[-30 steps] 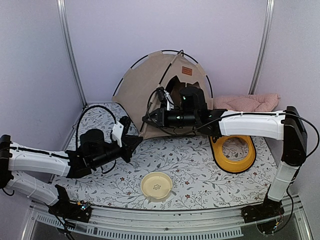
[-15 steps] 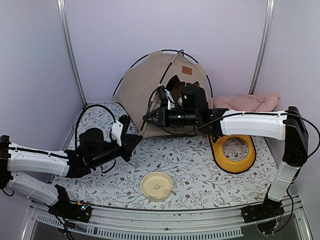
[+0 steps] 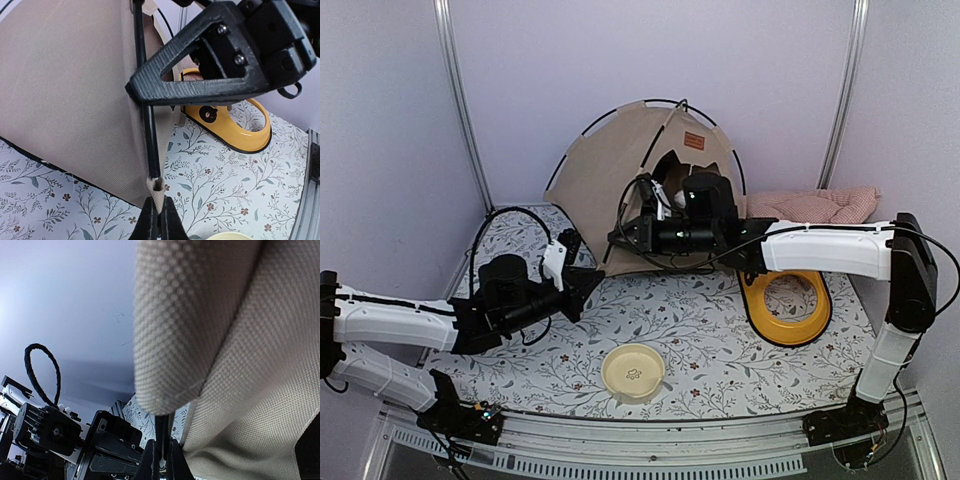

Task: Set up the pet tent

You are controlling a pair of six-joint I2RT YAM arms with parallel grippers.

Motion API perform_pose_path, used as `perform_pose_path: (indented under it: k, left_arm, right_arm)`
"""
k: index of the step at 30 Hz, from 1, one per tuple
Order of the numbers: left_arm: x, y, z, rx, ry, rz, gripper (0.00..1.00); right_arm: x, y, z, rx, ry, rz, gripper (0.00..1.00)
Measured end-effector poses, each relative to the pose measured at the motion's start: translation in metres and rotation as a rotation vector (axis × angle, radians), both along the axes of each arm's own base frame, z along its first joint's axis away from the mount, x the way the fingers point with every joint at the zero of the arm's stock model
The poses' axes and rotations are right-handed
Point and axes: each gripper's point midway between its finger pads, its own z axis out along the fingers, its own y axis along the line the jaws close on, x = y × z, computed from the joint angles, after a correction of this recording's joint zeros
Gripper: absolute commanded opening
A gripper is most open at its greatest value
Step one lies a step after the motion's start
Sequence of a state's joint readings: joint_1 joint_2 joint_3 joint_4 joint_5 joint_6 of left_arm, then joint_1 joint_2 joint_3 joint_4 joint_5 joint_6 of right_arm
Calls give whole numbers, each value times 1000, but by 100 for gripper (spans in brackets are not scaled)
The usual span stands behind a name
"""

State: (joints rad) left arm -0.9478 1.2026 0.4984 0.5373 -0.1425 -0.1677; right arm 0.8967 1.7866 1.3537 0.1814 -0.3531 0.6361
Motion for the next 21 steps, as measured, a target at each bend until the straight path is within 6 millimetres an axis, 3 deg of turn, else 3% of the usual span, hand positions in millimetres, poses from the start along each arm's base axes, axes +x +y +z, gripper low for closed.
perform_pose_path:
  k: [16, 21]
  left_arm:
    - [3, -4, 9, 16, -11, -2, 0]
    - [4, -4, 7, 30, -10, -1, 0]
  right_arm:
    - [2, 0, 5, 23, 3, -7, 0]
    - [0, -2, -2, 15, 13, -7, 0]
